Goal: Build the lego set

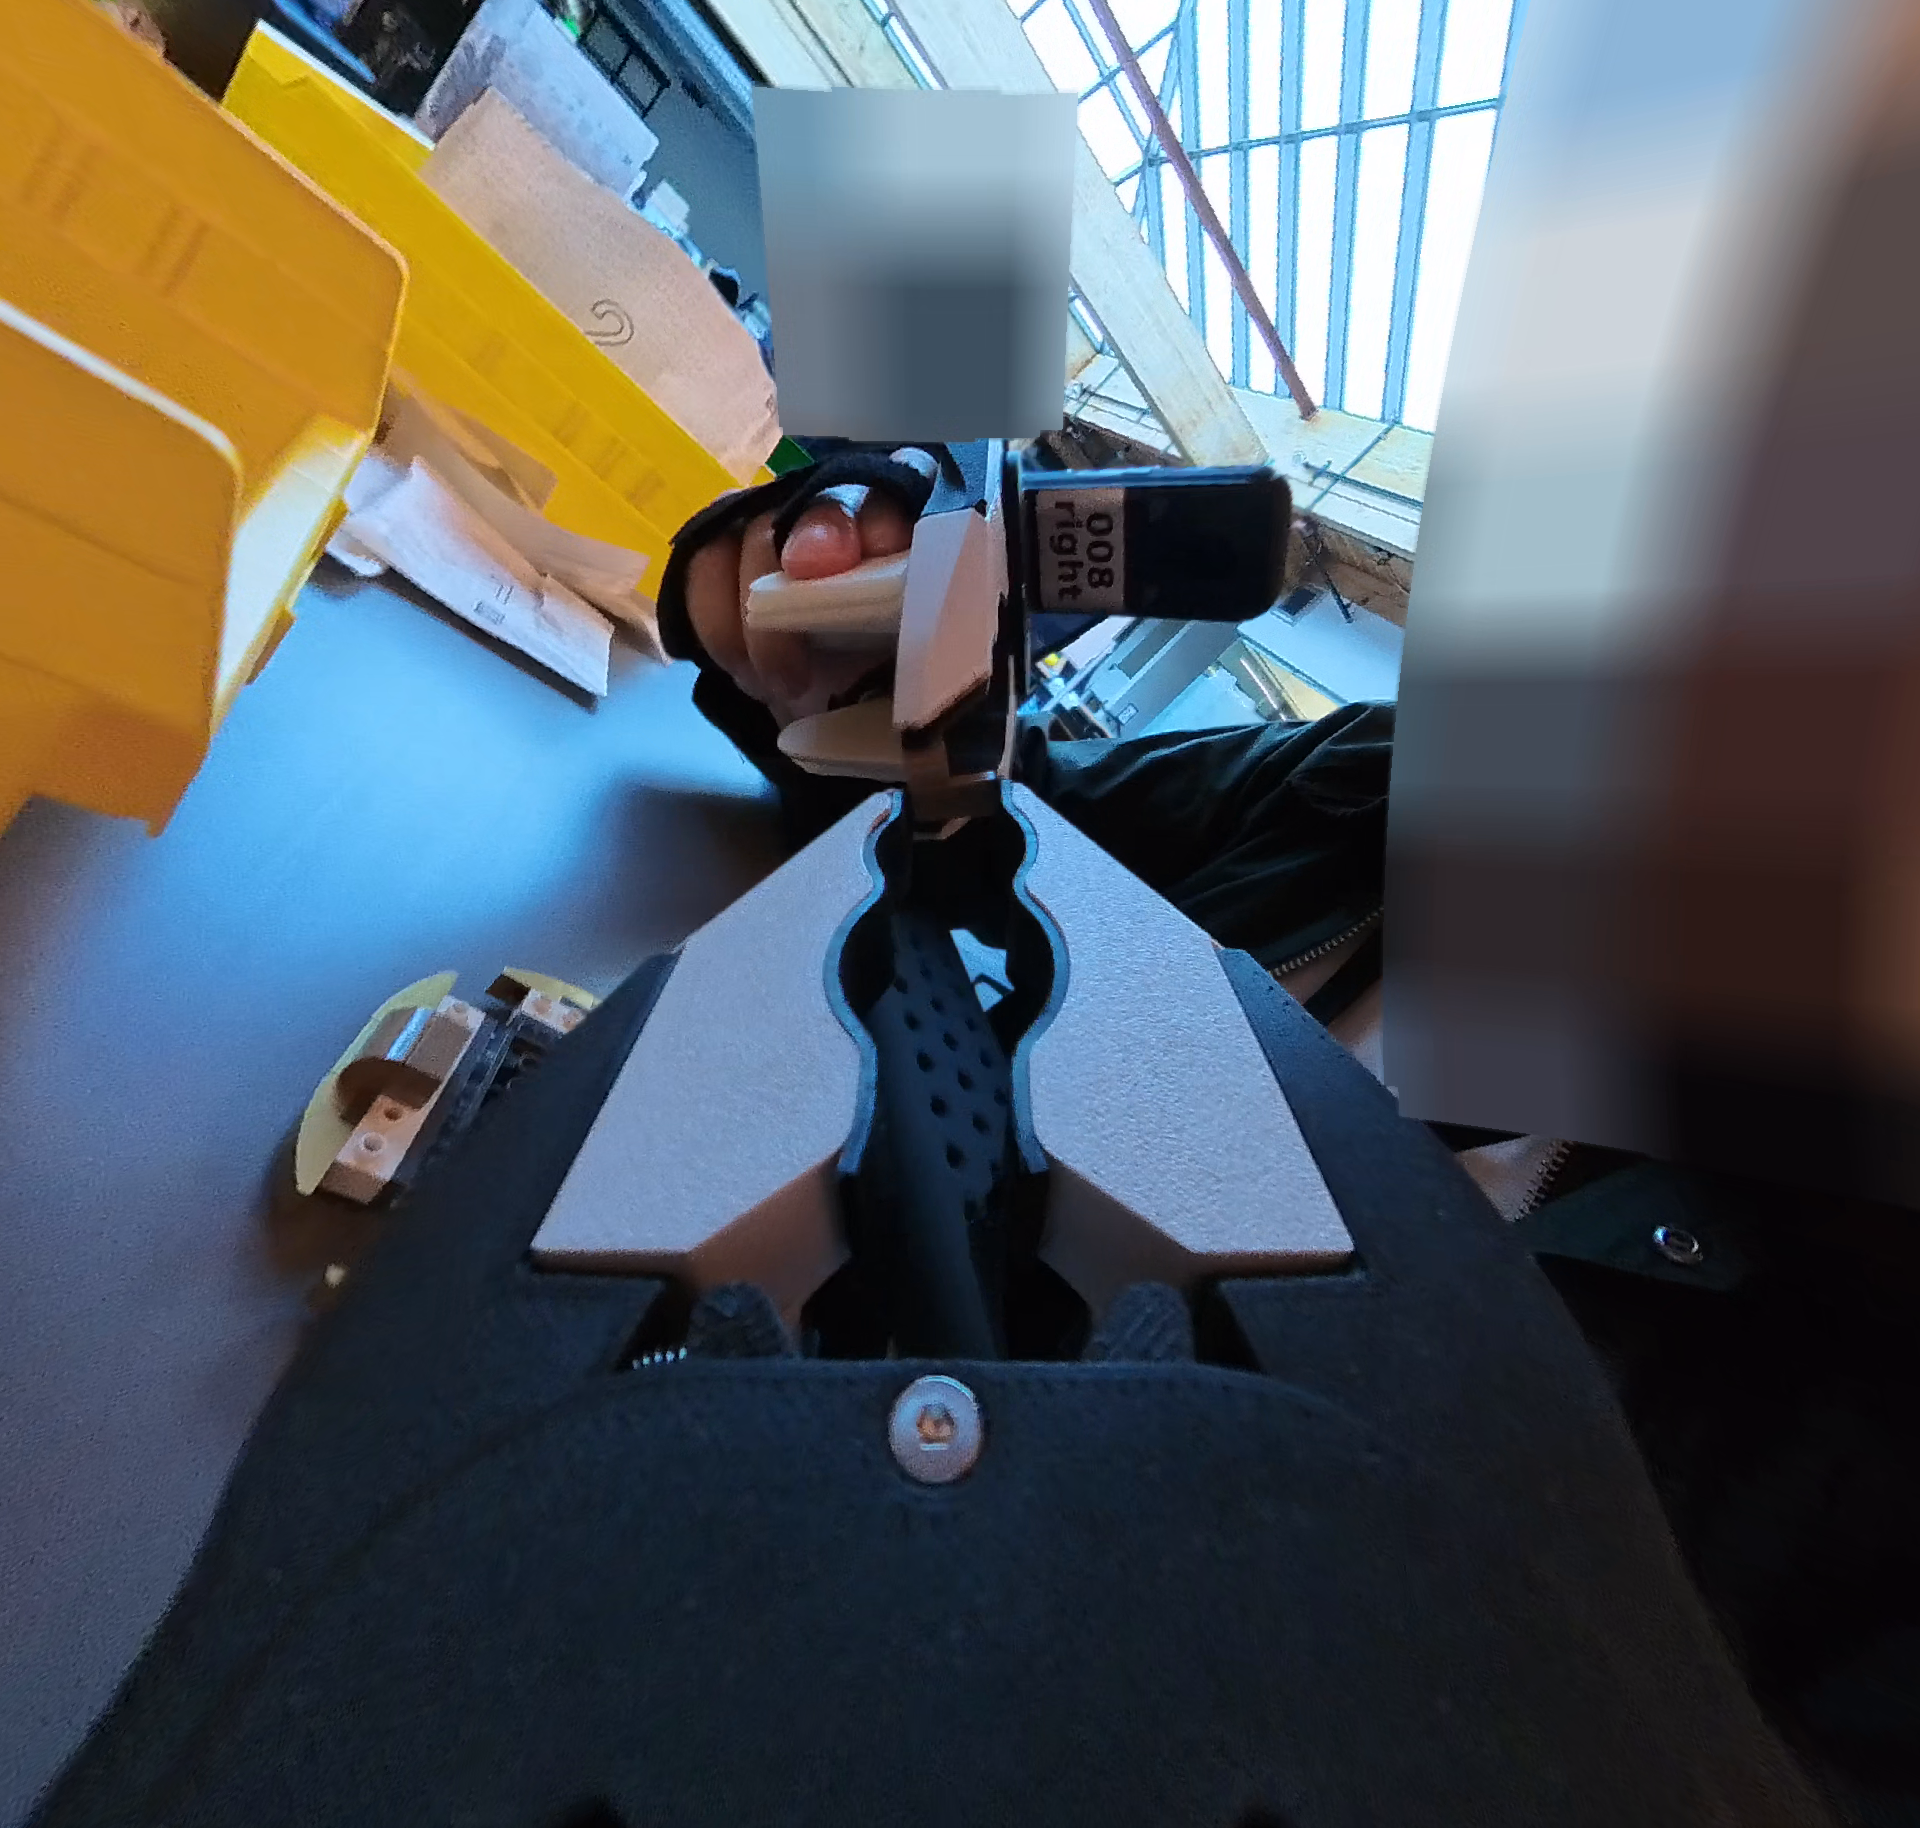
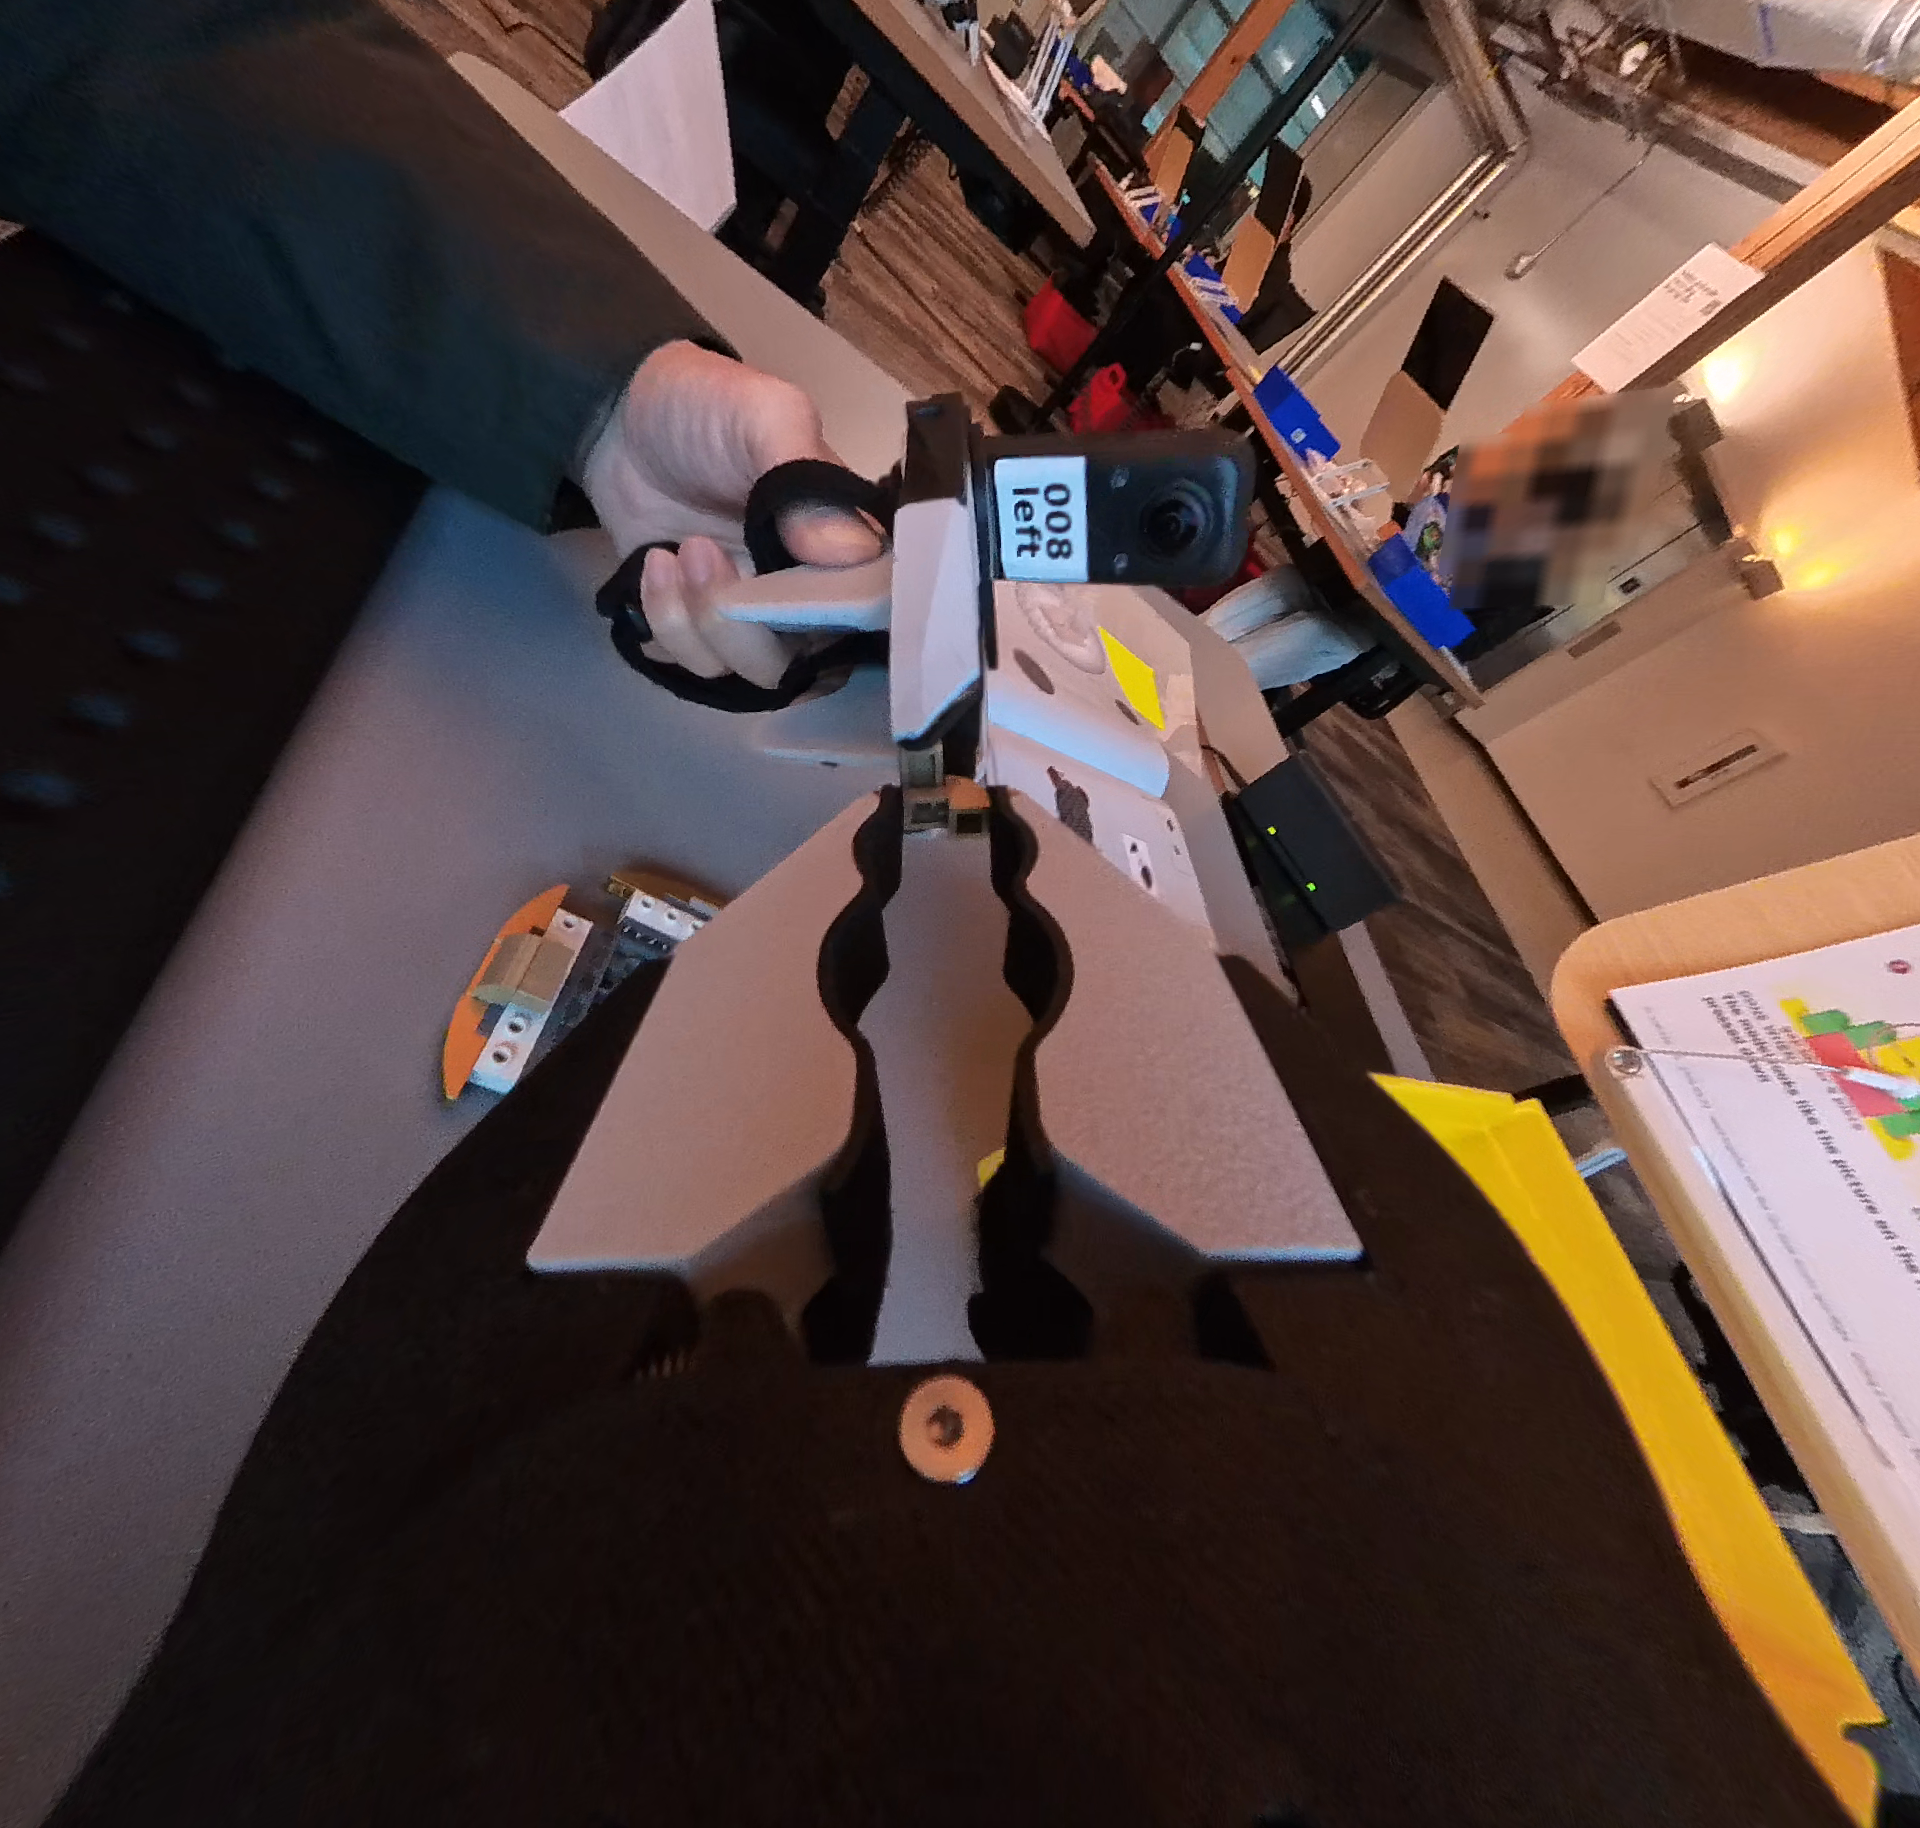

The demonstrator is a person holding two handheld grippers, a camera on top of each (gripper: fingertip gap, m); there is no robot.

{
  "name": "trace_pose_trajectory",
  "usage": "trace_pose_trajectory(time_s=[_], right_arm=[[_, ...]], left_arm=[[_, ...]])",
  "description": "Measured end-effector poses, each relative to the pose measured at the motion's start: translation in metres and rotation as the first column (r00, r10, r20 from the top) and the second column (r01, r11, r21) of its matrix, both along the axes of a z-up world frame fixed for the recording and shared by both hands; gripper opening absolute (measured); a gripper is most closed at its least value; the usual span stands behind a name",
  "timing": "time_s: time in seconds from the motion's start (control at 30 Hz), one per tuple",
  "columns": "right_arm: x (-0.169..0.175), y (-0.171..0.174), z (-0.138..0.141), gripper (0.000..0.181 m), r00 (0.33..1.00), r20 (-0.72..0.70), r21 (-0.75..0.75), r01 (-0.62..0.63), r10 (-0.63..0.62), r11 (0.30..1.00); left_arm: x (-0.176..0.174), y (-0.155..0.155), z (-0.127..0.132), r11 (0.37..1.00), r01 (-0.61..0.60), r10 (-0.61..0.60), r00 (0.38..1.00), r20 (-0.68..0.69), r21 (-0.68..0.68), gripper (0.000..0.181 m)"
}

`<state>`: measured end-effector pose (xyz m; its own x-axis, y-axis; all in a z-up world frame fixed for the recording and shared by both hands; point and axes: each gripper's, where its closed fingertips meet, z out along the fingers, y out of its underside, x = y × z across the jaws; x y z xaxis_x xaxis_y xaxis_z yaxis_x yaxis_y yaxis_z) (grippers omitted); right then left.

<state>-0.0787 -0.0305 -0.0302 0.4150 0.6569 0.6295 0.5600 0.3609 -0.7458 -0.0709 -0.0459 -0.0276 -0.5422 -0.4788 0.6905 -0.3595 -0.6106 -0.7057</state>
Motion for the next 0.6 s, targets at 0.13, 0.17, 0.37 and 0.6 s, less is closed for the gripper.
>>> trace_pose_trajectory(time_s=[0.13,0.17,0.37,0.6], right_arm=[[-0.001,-0.003,0.012,0.015,1.0,-0.009,0.072,0.014,-0.014,0.997],[-0.001,-0.003,0.013,0.015,1.0,-0.004,0.088,0.024,-0.024,0.996],[0.001,0.002,0.018,0.015,0.996,-0.002,0.147,0.084,-0.085,0.985],[-0.004,-0.003,0.016,0.014,0.999,0.007,0.124,0.051,-0.052,0.991]], left_arm=[[-0.002,-0.002,0.011,1.0,-0.007,0.008,0.999,0.047,-0.017,0.014],[-0.002,-0.001,0.012,1.0,-0.016,0.017,0.998,0.054,-0.014,0.014],[-0.001,0.004,0.016,0.998,-0.064,0.065,0.995,0.071,-0.016,0.013],[-0.006,-0.004,0.012,1.0,-0.003,0.002,0.998,0.056,0.016,0.013]])
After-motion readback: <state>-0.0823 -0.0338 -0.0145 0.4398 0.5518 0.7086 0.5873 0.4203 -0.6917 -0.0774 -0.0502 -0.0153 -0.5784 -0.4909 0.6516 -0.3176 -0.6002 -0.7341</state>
